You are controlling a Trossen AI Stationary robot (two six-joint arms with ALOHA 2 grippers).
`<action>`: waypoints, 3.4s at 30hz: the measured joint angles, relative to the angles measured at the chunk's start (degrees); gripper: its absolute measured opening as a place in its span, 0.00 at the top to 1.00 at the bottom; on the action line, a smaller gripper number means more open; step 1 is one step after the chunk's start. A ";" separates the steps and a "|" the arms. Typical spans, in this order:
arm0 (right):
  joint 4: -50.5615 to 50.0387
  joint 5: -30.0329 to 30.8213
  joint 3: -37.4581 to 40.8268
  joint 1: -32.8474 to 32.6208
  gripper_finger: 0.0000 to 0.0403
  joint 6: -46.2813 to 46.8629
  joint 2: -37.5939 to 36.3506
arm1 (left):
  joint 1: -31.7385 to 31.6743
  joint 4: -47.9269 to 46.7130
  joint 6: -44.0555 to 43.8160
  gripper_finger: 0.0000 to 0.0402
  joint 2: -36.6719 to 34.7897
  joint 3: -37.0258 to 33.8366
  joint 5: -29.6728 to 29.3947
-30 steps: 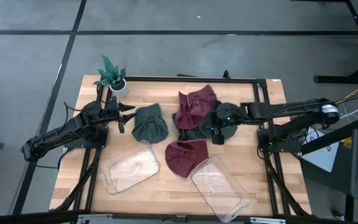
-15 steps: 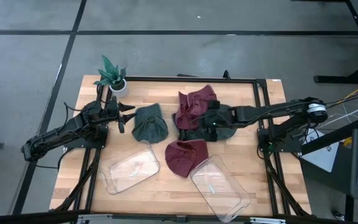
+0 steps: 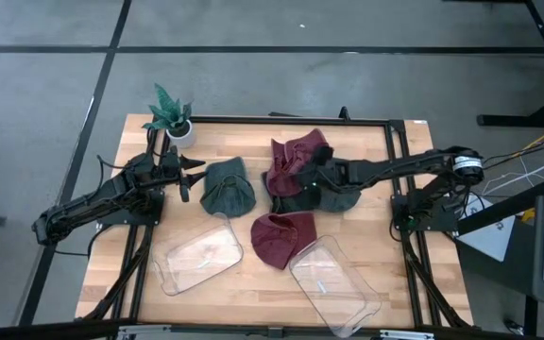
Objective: Pick & Place hat
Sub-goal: Put the top red cap into the left transparent bin
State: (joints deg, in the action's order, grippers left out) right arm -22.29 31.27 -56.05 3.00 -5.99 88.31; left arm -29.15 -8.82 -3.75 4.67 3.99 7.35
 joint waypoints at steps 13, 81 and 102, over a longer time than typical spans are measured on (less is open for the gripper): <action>-0.25 -3.93 0.00 1.52 0.42 10.33 2.89 | 0.00 0.00 0.00 0.57 -0.02 0.00 0.00; -0.92 -93.88 -20.37 21.76 0.97 37.14 3.74 | 0.00 0.00 0.00 0.57 0.00 -0.02 0.00; 10.06 -88.92 -18.30 21.49 0.97 40.28 3.78 | 0.00 0.02 0.00 0.57 0.00 0.00 0.00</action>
State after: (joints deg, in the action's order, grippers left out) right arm -12.24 -57.65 -74.35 24.49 34.28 92.09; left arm -29.15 -8.80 -3.75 4.67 3.98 7.35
